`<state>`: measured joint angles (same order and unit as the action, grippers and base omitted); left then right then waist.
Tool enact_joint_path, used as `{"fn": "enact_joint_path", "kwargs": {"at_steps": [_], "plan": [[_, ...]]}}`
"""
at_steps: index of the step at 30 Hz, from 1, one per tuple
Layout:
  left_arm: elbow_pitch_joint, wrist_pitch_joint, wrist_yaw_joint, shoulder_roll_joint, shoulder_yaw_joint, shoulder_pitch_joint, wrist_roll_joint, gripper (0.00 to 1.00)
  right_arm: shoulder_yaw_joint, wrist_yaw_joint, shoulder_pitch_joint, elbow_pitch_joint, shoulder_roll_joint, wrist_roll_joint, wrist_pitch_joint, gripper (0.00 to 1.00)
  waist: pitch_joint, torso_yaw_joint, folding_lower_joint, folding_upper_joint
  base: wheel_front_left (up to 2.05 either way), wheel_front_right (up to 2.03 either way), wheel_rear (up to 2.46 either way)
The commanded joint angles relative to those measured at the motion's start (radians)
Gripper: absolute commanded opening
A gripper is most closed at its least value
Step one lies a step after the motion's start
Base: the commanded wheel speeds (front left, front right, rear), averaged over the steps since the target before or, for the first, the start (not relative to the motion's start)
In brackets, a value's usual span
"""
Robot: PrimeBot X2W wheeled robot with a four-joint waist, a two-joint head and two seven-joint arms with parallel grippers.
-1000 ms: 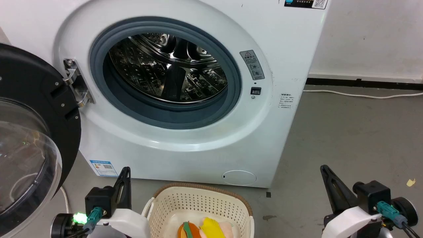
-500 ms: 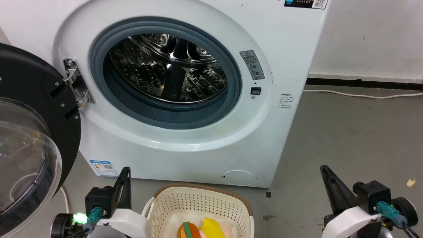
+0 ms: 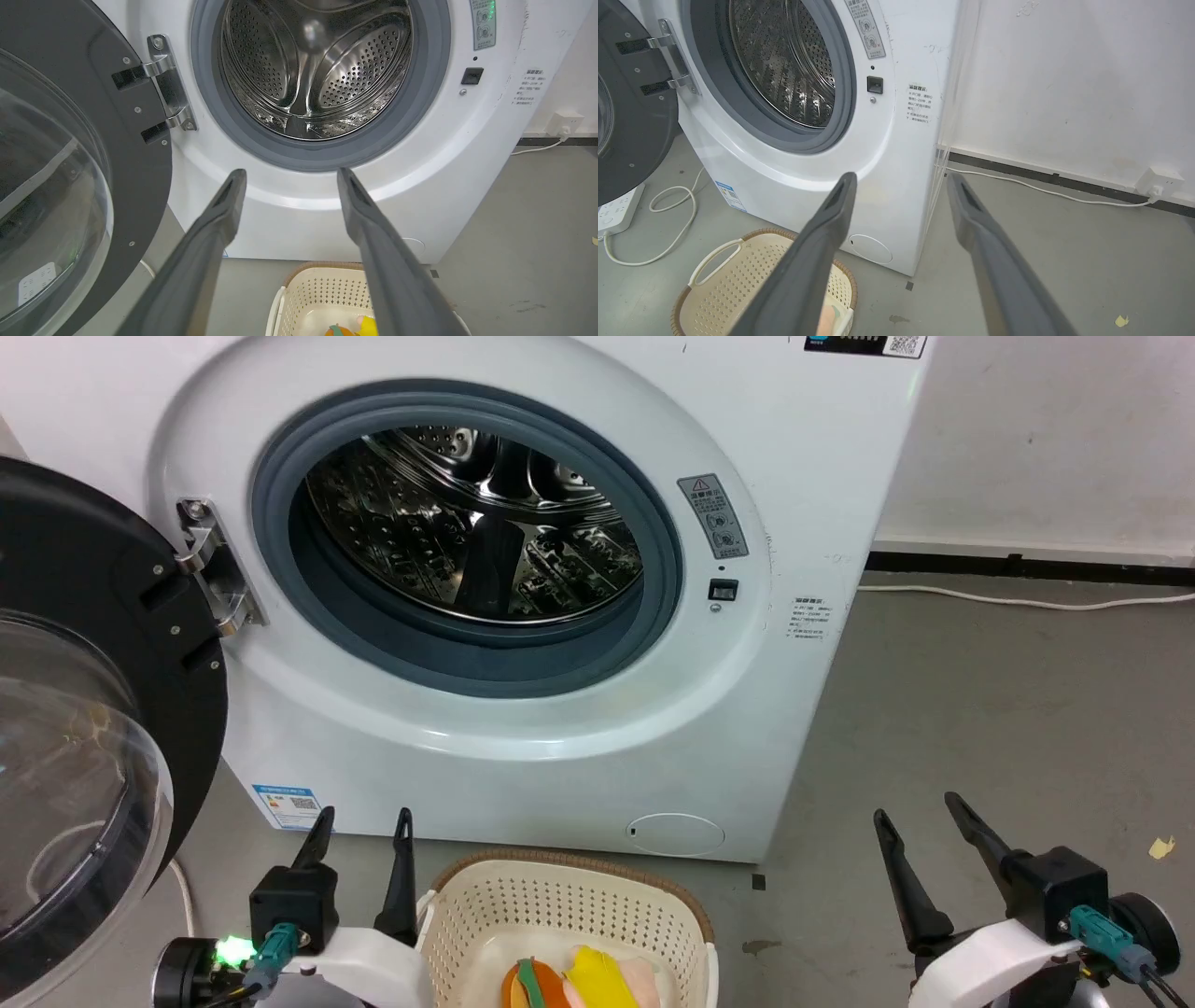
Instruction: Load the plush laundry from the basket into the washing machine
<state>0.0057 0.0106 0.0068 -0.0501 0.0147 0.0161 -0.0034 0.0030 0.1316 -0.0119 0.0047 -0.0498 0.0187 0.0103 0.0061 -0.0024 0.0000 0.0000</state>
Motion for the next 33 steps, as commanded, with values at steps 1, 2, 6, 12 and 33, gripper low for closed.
{"fn": "enact_joint_path", "kwargs": {"at_steps": [1,2,6,12,33], "plan": [[0.003,0.009,0.003,0.000,0.005,-0.001,-0.005,1.00,-0.002,0.000,0.002,-0.001,0.000,0.011,0.010,1.00,0.002,-0.001,0.0000,0.0000,0.00,0.00,0.00],[0.005,0.011,0.003,0.000,0.007,-0.003,-0.006,1.00,-0.002,0.000,0.003,-0.001,0.000,0.012,0.012,1.00,0.005,-0.002,0.0000,0.0000,0.00,0.00,0.00],[0.012,0.019,0.003,0.000,0.016,-0.012,-0.007,1.00,-0.006,0.000,0.010,-0.004,0.000,0.020,0.020,1.00,0.023,-0.008,0.0000,0.0000,0.00,0.00,0.00],[0.034,0.032,-0.001,-0.003,0.033,-0.035,-0.005,1.00,-0.012,0.000,0.026,-0.011,0.000,0.036,0.033,1.00,0.062,-0.022,0.0000,0.0000,0.00,0.00,0.00],[0.233,0.004,-0.044,-0.062,0.106,-0.184,-0.022,1.00,0.007,0.000,0.100,-0.042,0.000,0.117,0.077,1.00,0.249,-0.124,0.0000,0.0000,0.00,0.00,0.00]]}}
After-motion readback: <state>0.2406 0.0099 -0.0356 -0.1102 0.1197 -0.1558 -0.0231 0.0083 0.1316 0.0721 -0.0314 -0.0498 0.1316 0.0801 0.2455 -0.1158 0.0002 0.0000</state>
